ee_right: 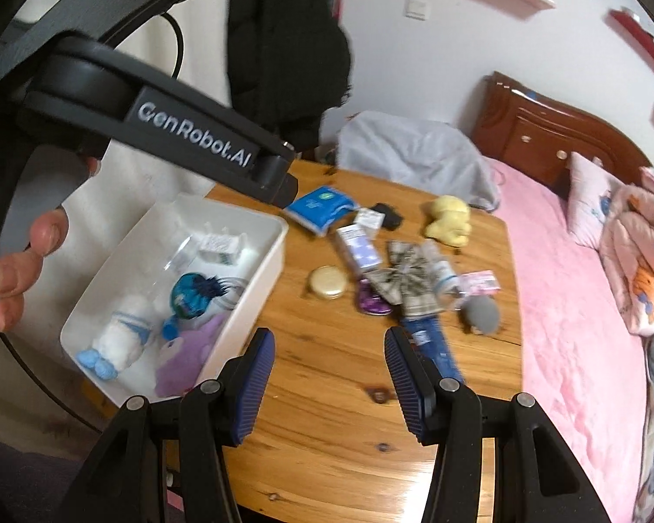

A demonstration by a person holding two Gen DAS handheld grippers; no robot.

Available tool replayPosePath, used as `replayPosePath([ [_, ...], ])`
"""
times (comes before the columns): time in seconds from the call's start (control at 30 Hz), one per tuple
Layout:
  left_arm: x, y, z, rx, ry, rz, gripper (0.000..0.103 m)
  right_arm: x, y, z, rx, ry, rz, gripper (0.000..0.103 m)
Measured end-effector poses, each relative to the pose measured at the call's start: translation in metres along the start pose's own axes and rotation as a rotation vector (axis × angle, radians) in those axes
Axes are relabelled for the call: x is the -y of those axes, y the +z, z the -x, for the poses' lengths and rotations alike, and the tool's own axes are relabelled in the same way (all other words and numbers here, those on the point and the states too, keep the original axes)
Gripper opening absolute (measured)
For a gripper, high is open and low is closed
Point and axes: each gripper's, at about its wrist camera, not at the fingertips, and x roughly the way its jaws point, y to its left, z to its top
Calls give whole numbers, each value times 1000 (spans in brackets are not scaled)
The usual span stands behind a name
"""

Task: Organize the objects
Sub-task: 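Move both tools back over the remaining items on the table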

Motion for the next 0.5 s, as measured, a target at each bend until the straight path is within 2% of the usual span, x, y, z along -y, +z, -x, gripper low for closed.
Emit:
replayPosePath([
  [0.23, 41, 23, -2, 23, -34, -70, 81, 48, -2, 16, 41, -32, -83, 54],
  [0.5, 73, 38, -22, -9, -38, -118, 81, 94, -6, 10, 56, -71, -152, 54],
])
